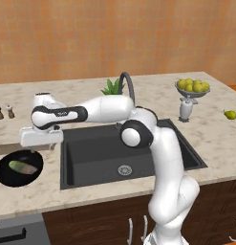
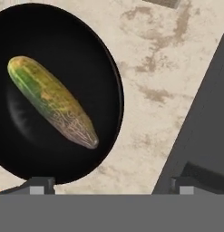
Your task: Pick the cucumber from the sink and place it in the bowl. Then pick the bowl and place it in the microwave. Then close the microwave door and press the start button.
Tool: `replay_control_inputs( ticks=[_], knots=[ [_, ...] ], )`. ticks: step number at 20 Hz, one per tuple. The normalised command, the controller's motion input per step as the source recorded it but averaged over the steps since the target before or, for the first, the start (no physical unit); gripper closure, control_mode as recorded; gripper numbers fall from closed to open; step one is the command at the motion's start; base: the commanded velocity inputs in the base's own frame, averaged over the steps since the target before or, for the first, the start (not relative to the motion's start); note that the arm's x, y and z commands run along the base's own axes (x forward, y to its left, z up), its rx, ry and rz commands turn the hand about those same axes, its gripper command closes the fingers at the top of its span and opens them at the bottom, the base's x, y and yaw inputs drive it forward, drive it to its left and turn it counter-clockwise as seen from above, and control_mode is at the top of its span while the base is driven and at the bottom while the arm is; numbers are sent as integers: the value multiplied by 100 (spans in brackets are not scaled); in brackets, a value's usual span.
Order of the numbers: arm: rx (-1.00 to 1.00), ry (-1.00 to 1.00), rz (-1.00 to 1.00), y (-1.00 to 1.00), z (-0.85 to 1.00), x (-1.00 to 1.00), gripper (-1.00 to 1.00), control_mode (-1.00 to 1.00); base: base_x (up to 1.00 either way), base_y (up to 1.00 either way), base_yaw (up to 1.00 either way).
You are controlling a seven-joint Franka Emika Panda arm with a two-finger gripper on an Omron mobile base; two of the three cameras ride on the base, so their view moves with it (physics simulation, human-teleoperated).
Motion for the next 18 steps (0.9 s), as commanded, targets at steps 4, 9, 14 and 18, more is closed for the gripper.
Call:
replay_control_inputs(
  ticks=[4, 9, 14, 18],
  knots=[
    [0, 12, -16, 0, -9, 23, -100, -100, 0, 0, 0],
    [0, 6, -15, 18, -6, 20, -100, -100, 0, 0, 0],
    [-2, 4, -14, 19, -8, 8, -100, -100, 0, 0, 0],
    [-1, 4, -3, -2, -15, 0, -100, -100, 0, 0, 0]
  ],
)
